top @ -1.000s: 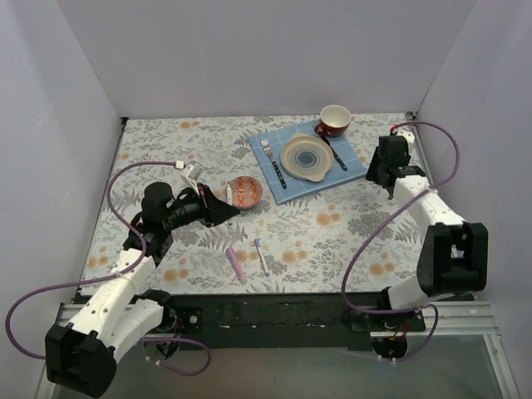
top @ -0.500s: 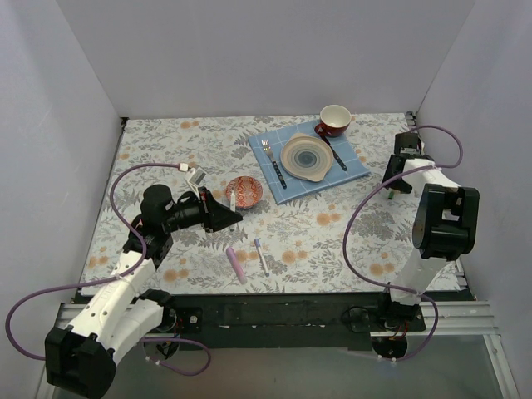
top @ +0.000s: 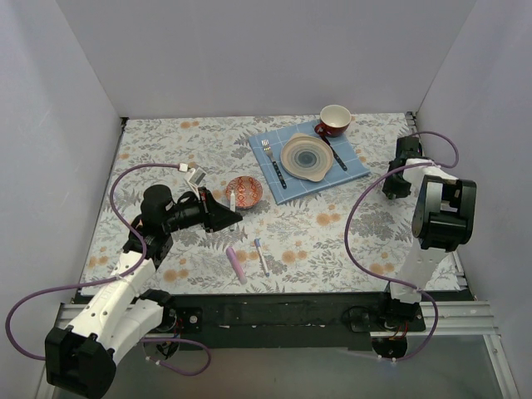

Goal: Insert the pens into the pen caps

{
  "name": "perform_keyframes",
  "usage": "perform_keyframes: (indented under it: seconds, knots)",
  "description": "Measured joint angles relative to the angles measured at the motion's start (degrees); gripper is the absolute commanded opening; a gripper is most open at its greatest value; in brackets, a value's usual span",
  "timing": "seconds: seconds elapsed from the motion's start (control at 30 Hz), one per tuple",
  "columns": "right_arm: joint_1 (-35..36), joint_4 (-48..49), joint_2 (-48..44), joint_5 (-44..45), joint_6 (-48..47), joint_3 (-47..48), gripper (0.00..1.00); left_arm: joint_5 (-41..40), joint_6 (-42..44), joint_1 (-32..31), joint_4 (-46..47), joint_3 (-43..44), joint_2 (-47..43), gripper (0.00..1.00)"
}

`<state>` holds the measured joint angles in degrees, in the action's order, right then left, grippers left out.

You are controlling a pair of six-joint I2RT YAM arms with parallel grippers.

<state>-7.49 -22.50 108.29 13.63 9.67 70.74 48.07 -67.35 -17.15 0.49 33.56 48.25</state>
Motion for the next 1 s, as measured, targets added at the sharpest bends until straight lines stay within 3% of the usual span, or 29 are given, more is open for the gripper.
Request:
perform_keyframes:
  seconds: [0.4, 0.53, 0.87, 1.0]
  knots:
    - [0.8, 1.6, -0.5, -2.3, -0.5, -1.2, 0.02, -2.7, 0.3, 0.0, -0.6, -0.1, -0.2, 0.00]
    - [5.2, 2.7, -5.4, -3.3, 0.5, -7.0, 0.01, -5.2, 1.2, 0.0, -2.8, -0.1, -0.5, 0.00]
    - [27.5, 5.4, -26.0, -6.0, 5.3, -24.9, 0.01, -7.1, 1.9, 0.0, -4.0, -0.1, -0.6, 0.00]
    - [32.8, 8.5, -32.5, -8.9, 8.6, -30.6, 0.01, -7.9, 1.7, 0.0, -4.0, -0.1, 1.0, 0.00]
